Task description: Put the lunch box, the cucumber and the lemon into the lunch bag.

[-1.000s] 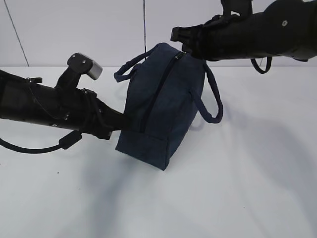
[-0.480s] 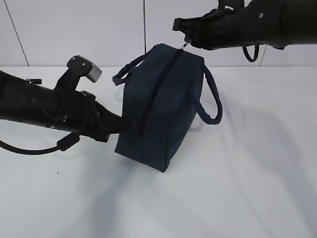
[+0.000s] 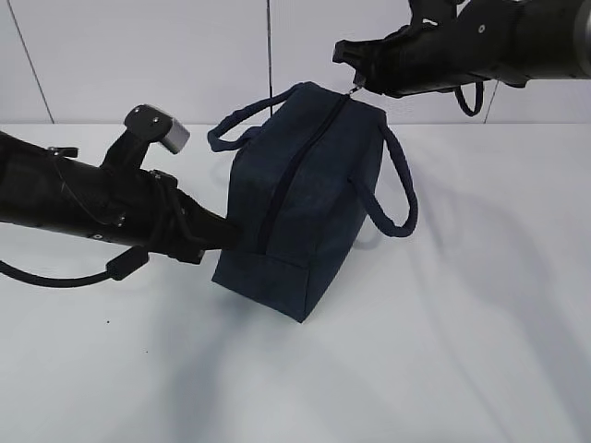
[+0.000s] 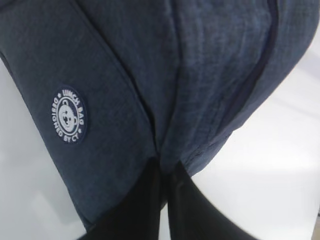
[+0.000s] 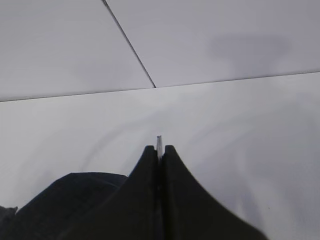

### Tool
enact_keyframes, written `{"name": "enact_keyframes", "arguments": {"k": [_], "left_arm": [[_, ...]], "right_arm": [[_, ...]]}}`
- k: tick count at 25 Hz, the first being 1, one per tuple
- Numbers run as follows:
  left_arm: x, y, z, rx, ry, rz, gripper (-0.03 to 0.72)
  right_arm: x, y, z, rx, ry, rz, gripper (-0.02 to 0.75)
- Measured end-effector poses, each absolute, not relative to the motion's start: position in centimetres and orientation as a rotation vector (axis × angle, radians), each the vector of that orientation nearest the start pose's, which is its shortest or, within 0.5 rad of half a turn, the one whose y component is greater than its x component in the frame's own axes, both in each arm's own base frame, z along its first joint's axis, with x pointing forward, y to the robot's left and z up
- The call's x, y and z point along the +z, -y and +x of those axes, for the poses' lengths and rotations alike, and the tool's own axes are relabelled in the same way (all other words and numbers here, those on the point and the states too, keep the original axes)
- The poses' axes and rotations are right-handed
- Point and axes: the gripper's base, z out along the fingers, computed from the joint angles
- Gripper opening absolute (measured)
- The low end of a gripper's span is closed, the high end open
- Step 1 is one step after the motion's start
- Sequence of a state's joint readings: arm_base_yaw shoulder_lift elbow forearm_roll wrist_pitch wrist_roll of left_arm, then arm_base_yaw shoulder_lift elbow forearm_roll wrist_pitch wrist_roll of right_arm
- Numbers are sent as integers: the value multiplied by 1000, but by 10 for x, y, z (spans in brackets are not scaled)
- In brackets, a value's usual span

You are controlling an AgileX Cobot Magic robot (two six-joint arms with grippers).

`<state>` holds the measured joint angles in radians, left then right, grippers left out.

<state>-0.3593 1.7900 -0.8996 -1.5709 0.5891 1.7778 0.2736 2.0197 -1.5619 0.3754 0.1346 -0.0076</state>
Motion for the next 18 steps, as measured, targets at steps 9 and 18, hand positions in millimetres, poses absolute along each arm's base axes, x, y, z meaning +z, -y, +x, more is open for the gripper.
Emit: {"name": "enact_keyframes", "arguments": {"k": [9,18], "left_arm": [[176,167,301,-815,-2184,815,229],[228,171,313,-825,-2202,773,375]], "right_arm": [[247,-133,460,441,-2100,65,17],[246,-131,460,439,-2115,65,17]]}}
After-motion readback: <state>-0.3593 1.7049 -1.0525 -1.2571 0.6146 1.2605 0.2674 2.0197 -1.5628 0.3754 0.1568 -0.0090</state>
